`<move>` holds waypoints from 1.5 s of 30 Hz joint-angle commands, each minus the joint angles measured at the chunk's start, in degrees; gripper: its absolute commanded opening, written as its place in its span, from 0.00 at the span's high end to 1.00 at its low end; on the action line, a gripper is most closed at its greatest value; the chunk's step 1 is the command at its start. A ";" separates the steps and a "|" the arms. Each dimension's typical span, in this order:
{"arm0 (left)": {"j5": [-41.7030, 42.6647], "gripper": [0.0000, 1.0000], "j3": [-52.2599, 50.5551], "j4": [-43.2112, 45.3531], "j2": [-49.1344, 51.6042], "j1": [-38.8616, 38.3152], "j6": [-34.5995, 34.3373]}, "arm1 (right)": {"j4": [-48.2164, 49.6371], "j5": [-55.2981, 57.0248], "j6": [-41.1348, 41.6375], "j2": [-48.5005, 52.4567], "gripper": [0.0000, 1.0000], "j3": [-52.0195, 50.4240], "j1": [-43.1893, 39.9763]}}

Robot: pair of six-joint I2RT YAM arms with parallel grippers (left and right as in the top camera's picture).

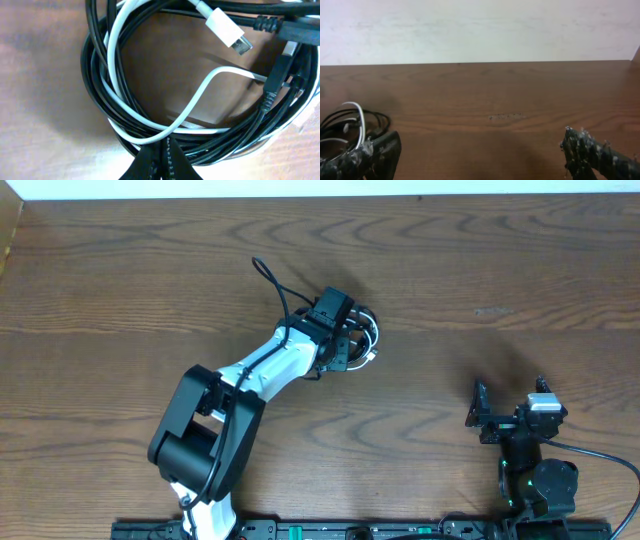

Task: Untangle cables
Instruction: 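Lower the left gripper onto the black and white cable bundle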

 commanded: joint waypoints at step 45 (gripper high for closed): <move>3.10 0.93 -0.26 -11.43 -18.45 -0.02 0.33 | -0.22 0.09 -0.09 -0.31 0.01 -0.09 0.24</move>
